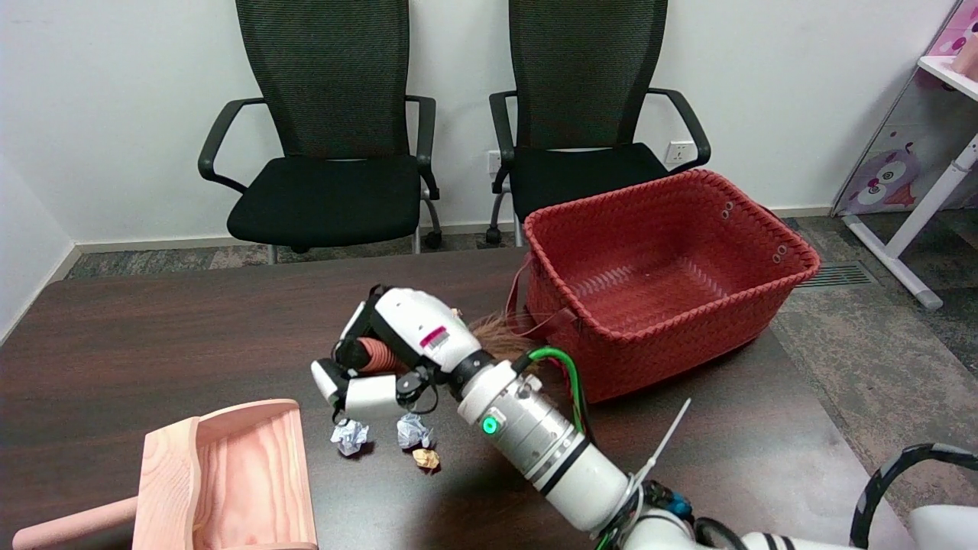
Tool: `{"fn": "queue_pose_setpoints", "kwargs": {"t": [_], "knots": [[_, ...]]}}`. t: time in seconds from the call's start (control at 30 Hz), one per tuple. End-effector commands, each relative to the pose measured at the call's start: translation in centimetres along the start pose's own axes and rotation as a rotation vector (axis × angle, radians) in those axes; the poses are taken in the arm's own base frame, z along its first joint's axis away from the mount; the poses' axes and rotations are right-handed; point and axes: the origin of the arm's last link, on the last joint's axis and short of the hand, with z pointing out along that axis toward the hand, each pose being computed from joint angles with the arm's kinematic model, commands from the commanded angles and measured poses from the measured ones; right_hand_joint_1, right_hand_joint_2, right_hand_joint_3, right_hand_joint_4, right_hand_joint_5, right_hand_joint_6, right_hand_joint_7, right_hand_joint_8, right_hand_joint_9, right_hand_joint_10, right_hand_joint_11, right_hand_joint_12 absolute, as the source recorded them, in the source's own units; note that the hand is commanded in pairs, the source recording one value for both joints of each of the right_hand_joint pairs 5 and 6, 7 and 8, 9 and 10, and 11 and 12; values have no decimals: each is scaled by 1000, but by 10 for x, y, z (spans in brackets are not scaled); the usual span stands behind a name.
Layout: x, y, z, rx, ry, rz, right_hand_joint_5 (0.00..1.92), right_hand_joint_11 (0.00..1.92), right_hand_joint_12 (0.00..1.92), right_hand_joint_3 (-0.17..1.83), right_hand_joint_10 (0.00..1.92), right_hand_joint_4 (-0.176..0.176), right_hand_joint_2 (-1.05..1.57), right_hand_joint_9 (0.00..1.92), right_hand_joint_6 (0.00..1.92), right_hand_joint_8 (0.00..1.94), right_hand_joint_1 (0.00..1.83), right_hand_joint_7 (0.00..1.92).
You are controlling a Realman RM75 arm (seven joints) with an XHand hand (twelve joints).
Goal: Sweep the paper ball into the dustpan.
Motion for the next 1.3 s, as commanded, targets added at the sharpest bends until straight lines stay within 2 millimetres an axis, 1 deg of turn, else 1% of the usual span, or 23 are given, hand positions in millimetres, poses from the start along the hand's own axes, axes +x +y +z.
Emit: {"fn": "queue_pose_setpoints", "kwargs": {"t": [0.03, 0.3, 0.4, 0.47, 0.53, 0.67, 0.8, 1.07, 1.3], "knots": [[-37, 24, -13, -44, 12, 103, 1920, 1920, 1920, 1425, 1920, 12, 1127, 1920, 1920, 1920, 950, 1920], [-29, 25, 1, -28, 31, 211, 1920, 1920, 1920, 1443, 1920, 7, 1095, 1920, 1920, 1920, 935, 1920], [-24, 32, 8, -47, 45, 295, 1920, 1920, 1920, 1441, 1920, 2, 1091, 1920, 1920, 1920, 922, 1920], [-21, 40, 12, -71, 57, 377, 1920, 1920, 1920, 1430, 1920, 1, 1091, 1920, 1920, 1920, 918, 1920], [-19, 44, 15, -82, 67, 456, 1920, 1920, 1920, 1422, 1920, 0, 1076, 1920, 1920, 1920, 918, 1920], [-17, 48, 22, -99, 77, 585, 1920, 1920, 1920, 1410, 1920, 1, 1066, 1920, 1920, 1920, 934, 1920], [-15, 52, 26, -104, 84, 662, 1920, 1920, 1920, 1369, 1920, 0, 1055, 1920, 1920, 1920, 940, 1920], [-9, 46, 36, -62, 93, 775, 1920, 1920, 1920, 1291, 1920, -3, 1050, 1920, 1920, 1920, 946, 1920], [3, 35, 45, 3, 108, 843, 1920, 1920, 1920, 1277, 1920, -3, 1032, 1920, 1920, 1920, 947, 1920]]}}
